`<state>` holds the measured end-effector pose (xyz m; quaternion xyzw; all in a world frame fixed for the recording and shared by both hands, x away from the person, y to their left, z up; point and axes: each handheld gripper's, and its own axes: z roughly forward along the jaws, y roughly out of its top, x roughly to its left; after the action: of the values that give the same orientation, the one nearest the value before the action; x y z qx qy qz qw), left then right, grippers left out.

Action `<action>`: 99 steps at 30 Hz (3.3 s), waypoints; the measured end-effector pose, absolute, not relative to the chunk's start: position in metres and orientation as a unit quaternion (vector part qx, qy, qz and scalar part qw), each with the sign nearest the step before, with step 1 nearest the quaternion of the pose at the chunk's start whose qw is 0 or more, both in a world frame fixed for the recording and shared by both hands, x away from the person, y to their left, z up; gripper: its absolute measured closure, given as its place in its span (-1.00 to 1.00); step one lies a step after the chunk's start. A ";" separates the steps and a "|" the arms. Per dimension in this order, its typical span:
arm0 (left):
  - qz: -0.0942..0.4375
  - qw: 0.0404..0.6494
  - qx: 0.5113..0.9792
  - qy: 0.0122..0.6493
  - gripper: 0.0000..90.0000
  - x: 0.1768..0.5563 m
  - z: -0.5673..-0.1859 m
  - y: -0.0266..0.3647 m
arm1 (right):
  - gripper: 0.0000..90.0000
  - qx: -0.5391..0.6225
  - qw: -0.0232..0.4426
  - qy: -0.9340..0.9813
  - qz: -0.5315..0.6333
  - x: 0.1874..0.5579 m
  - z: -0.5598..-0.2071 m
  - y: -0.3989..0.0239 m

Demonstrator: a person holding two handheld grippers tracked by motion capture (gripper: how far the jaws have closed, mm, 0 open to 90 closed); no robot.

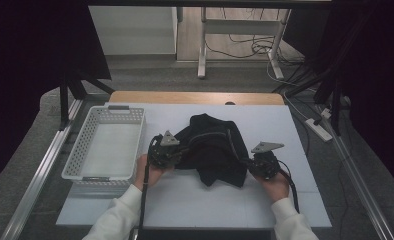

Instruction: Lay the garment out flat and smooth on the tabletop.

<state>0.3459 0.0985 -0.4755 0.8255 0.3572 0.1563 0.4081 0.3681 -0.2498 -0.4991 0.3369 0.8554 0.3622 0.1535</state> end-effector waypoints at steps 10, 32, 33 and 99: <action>0.168 0.444 0.801 0.365 0.83 0.332 -0.456 0.121 | 0.83 0.355 0.200 0.817 0.407 0.363 -0.471 -0.279; 0.178 0.481 0.767 0.385 0.83 0.309 -0.436 0.165 | 0.83 0.381 0.243 0.777 0.438 0.356 -0.441 -0.317; 0.178 0.482 0.766 0.386 0.83 0.309 -0.436 0.167 | 0.83 0.382 0.245 0.776 0.439 0.356 -0.440 -0.318; 0.177 0.443 0.810 0.340 -0.26 0.304 -0.445 0.123 | 0.35 0.136 0.034 0.881 0.453 0.260 -0.477 -0.140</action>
<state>0.3042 0.1227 -0.4454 0.8102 0.3400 0.1773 0.4434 0.2601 -0.1404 -0.4771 0.1356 0.8807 0.4526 0.0341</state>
